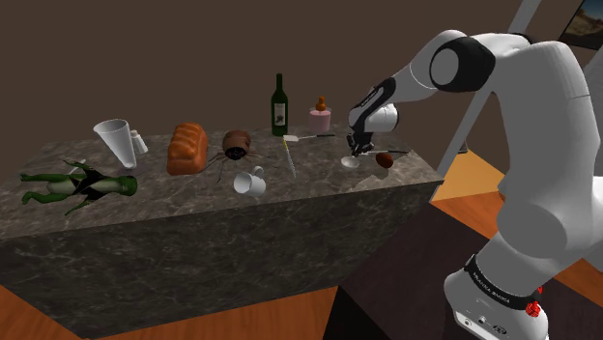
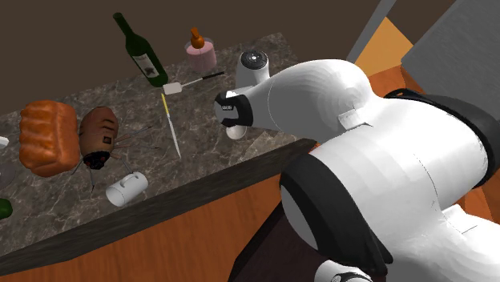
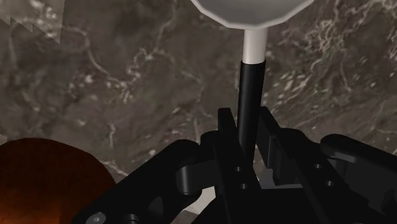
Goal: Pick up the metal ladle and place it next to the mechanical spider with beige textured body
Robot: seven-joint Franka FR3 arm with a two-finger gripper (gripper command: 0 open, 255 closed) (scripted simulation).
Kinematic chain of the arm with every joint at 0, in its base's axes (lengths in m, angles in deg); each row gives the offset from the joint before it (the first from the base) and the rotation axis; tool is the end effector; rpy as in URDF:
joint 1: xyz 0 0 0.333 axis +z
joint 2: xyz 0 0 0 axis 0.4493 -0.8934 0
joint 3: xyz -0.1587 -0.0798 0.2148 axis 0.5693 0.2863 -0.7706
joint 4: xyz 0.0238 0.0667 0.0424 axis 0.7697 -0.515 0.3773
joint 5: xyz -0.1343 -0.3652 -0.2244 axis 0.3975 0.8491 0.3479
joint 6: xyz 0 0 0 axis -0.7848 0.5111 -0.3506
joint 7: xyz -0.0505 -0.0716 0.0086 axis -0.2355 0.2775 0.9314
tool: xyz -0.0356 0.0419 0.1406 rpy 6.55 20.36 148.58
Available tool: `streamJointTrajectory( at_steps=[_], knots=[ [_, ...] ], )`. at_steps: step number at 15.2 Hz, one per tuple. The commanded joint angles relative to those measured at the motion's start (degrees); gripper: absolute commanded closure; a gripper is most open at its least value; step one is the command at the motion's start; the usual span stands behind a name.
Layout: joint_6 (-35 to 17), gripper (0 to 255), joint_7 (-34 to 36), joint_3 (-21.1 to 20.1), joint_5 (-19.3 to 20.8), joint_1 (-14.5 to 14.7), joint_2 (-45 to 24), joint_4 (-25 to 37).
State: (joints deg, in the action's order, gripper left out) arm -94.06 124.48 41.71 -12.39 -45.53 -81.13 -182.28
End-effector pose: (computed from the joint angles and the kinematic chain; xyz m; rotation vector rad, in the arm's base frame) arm 0.6182 -0.2848 0.0405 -2.5526 1.7180 -0.2951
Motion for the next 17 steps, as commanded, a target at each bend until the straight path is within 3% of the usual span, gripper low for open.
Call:
streamJointTrajectory(
  at_steps=[1,17],
  knots=[
    [0.94,255,0.22,0.26,0.19,0.25,1.40,-0.46],
    [8.97,255,1.69,2.08,1.97,1.57,10.74,-1.79]
  ],
)
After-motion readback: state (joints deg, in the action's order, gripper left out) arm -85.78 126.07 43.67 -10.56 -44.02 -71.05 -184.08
